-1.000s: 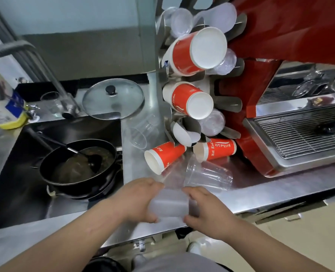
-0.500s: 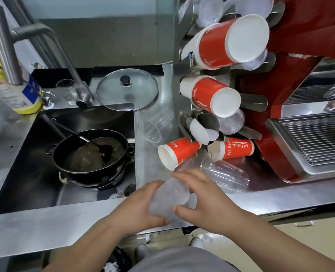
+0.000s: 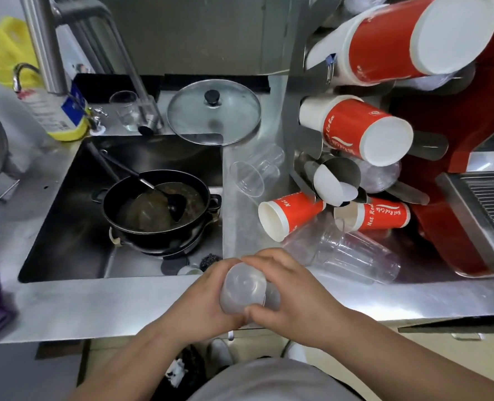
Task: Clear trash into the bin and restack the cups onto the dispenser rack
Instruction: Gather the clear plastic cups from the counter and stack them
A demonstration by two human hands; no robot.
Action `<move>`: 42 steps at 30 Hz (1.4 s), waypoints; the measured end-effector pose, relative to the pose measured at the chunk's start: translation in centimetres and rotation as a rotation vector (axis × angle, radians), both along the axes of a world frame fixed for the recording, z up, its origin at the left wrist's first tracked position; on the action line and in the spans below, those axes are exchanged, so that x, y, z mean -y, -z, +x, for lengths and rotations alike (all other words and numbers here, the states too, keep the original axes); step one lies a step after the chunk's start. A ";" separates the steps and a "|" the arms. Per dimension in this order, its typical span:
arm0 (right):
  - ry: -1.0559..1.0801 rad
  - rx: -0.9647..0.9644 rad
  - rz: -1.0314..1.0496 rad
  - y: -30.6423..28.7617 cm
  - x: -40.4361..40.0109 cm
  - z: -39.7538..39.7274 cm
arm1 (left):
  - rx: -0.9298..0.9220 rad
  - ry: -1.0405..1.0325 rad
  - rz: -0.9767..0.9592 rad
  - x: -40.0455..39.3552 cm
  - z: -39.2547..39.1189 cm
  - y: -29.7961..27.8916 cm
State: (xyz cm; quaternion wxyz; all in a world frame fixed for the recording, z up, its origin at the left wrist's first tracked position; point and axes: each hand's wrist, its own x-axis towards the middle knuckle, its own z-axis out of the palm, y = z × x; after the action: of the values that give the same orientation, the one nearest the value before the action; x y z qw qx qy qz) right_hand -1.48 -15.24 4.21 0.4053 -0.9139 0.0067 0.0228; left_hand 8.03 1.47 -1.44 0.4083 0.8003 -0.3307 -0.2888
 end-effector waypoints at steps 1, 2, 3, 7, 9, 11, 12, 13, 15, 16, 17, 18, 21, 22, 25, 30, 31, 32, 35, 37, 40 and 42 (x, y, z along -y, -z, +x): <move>-0.005 -0.002 0.004 0.0 -0.2 0.1 | -0.009 -0.009 -0.003 -0.3 0.1 0.1; -0.009 -0.005 0.007 0.1 -0.4 0.2 | -0.018 -0.017 0.002 -0.5 0.1 0.2; -0.012 -0.008 0.011 0.1 -0.5 0.4 | -0.028 -0.024 0.009 -0.7 0.1 0.5; -0.009 -0.011 0.021 0.1 -0.6 0.6 | -0.044 -0.019 0.014 -0.9 0.3 1.2; -0.012 -0.021 0.025 0.0 -0.7 0.7 | -0.042 -0.013 0.008 -1.1 0.5 1.3; -0.019 -0.025 0.016 0.1 -1.0 1.0 | -0.034 -0.009 0.021 -1.5 0.8 1.6; -0.023 -0.029 0.010 0.1 -1.1 1.2 | -0.031 -0.012 0.026 -1.7 0.9 1.7; -0.028 -0.030 0.006 0.1 -1.2 1.4 | -0.030 -0.016 0.026 -1.8 0.9 1.8; -0.040 -0.026 -0.003 0.3 -1.3 1.7 | -0.029 -0.016 0.025 -2.0 1.0 1.8; -0.047 -0.024 -0.012 0.3 -1.3 1.8 | -0.025 -0.025 0.029 -2.1 1.0 1.7; -0.053 -0.022 -0.021 0.4 -1.3 1.9 | -0.023 -0.037 0.033 -2.2 1.0 1.8; -0.057 -0.022 -0.029 0.4 -1.3 1.9 | -0.019 -0.042 0.035 -2.4 1.0 1.7; -0.055 -0.026 -0.046 0.5 -1.3 2.0 | -0.006 -0.047 0.029 -2.6 0.8 1.8; -0.056 -0.027 -0.046 0.6 -1.3 2.0 | 0.006 -0.044 0.020 -2.5 0.8 1.6; -0.049 -0.044 -0.014 0.6 -1.3 1.9 | 0.033 -0.028 -0.030 -2.4 0.6 0.6; -0.040 -0.077 -0.038 0.6 -1.0 1.5 | 0.010 -0.036 0.017 -3.8 0.4 -0.6; -0.038 -0.087 -0.053 0.5 -0.8 1.4 | 0.021 -0.032 0.063 -4.4 0.7 -0.8; -0.037 -0.092 -0.071 0.5 -0.4 1.4 | 0.051 -0.017 0.116 -5.1 1.1 -1.0; -0.063 -0.107 -0.155 0.2 1.0 1.5 | 0.183 0.093 0.316 -6.8 3.0 -2.8; -0.104 -0.131 -0.207 -0.2 2.1 1.7 | 0.263 0.195 0.455 -7.1 4.6 -4.2; -0.237 -0.279 -0.346 -1.6 4.0 2.1 | 0.343 0.301 0.577 -5.7 6.9 -7.0; -0.320 -0.356 -0.466 -2.7 5.2 2.2 | 0.389 0.364 0.629 -3.5 7.8 -9.4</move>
State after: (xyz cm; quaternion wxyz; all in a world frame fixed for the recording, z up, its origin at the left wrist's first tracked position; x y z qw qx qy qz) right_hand 0.69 -20.47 6.95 0.1691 -0.9532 -0.0612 0.2431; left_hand 15.80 4.95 7.94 0.0159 0.8542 -0.4333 -0.2868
